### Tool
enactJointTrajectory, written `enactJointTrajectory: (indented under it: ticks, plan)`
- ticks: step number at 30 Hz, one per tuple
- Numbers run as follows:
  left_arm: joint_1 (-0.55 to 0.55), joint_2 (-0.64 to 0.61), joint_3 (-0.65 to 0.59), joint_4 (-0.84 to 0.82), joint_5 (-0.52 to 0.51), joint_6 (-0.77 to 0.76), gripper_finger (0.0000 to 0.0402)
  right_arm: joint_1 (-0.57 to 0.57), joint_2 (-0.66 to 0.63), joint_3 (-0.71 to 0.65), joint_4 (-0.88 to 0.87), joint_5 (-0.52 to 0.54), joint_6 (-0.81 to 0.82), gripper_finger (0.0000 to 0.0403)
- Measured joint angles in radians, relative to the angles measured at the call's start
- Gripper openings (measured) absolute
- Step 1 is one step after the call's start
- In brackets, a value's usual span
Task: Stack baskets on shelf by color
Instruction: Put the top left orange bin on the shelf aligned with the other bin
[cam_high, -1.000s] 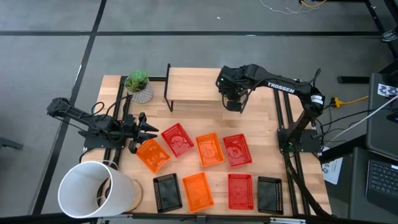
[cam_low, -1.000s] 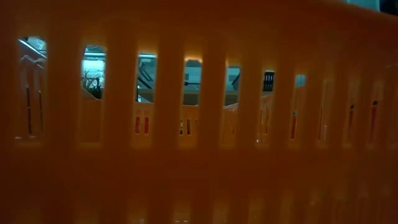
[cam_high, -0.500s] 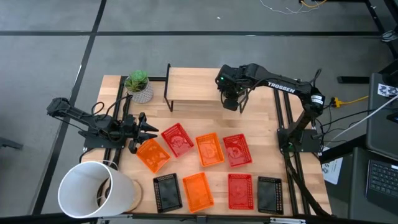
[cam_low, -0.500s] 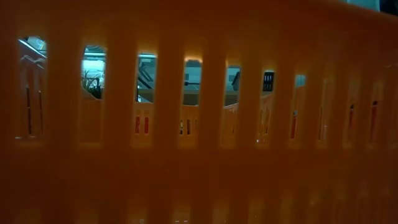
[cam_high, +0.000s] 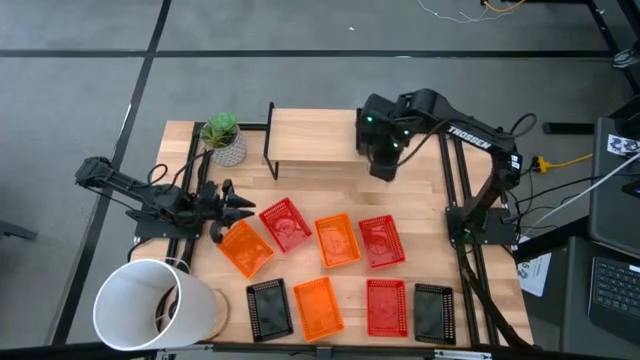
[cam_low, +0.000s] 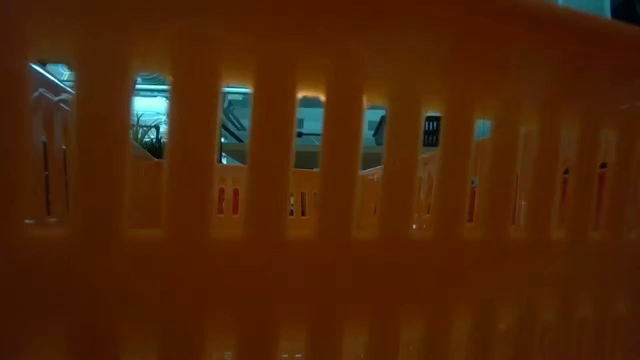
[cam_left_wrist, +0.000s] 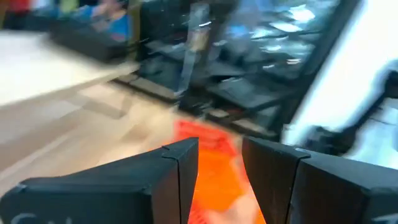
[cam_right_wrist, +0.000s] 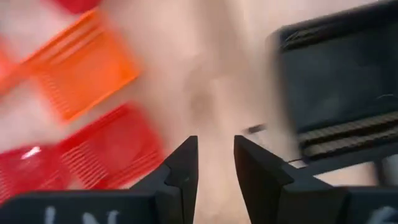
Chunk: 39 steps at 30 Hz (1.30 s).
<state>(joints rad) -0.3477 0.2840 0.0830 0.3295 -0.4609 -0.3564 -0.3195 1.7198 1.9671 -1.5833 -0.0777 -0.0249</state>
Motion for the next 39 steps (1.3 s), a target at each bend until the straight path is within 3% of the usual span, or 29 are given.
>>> enactJointTrajectory:
  ticks: [4,7,11,16,24,33,39]
  plan:
    - [0.000,0.046,0.045,-0.178,-0.039,-0.150,0.0117,0.046,-0.059,-0.024,0.009,-0.113,0.006,0.0103]
    - [0.000,0.122,0.144,-0.309,-0.033,-0.219,0.0117,0.079,-0.111,-0.044,0.018,-0.123,-0.004,0.0103]
    - [0.000,0.259,0.332,-0.558,0.073,-0.314,0.0117,0.112,-0.189,-0.075,0.008,-0.116,0.024,0.0103]
    - [-0.013,0.502,0.528,-0.804,0.230,-0.500,0.0117,0.133,-0.273,-0.131,0.020,-0.034,0.085,0.0103]
    - [-0.059,0.887,0.633,-0.808,0.437,-0.712,0.0117,0.134,-0.352,-0.235,0.036,0.082,0.123,0.0103]
    - [-0.104,1.145,0.741,-0.772,0.449,-0.760,0.0117,0.134,-0.362,-0.297,0.044,0.111,0.112,0.0103]
    - [-0.104,1.221,0.771,-0.788,0.450,-0.751,0.0117,0.134,-0.361,-0.319,0.046,0.112,0.096,0.0103]
